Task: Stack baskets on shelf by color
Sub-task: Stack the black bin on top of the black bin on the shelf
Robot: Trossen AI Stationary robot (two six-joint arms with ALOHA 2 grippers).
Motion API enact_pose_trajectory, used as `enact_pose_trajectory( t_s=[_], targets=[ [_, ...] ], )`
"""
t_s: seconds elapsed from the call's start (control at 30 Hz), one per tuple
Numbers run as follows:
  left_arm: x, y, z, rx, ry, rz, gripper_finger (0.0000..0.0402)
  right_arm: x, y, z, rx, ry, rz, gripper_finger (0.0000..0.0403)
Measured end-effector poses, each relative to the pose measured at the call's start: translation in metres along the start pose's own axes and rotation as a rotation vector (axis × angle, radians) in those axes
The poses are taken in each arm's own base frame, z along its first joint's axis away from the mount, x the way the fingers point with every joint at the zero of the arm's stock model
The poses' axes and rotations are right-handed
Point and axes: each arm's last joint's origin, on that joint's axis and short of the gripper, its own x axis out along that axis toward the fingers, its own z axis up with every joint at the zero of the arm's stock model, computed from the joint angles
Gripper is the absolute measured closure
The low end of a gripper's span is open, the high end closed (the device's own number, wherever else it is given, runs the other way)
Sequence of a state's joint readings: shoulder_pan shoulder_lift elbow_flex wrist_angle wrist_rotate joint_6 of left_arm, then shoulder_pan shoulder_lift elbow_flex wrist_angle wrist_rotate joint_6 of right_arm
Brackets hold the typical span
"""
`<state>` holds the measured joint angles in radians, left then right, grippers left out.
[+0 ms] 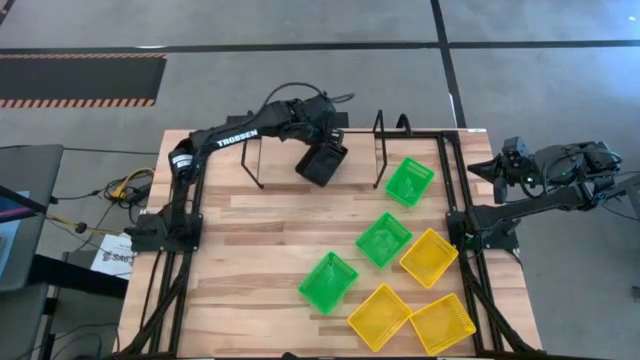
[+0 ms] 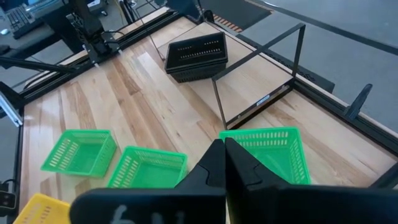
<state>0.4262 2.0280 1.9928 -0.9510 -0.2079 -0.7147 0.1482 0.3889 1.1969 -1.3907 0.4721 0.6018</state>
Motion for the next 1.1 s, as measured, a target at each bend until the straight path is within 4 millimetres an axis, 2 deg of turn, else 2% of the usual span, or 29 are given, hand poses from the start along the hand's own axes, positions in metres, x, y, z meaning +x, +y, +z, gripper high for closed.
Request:
enact_pose_trajectory(
  t_s=[0.23,0.43,0.53,1.1],
  targets=[
    [0.032,-0.009,-0.01,0.043,0.059,-0.021,0.0309,0.0,0.0,0.0,0.007,0.0,0.001,0.0395],
    [0.049,-0.011,-0.015,0.066,0.093,-0.015,0.0374,0.0,0.0,0.0,0.011,0.001,0.0,0.0395],
    [0.053,-0.01,-0.016,0.074,0.096,-0.01,0.0396,0.0,0.0,0.0,0.011,0.001,0.0,0.0395],
    [0.052,-0.009,-0.017,0.115,0.068,0.054,0.0401,0.0,0.0,0.0,0.019,0.0,-0.002,0.0395]
  ],
)
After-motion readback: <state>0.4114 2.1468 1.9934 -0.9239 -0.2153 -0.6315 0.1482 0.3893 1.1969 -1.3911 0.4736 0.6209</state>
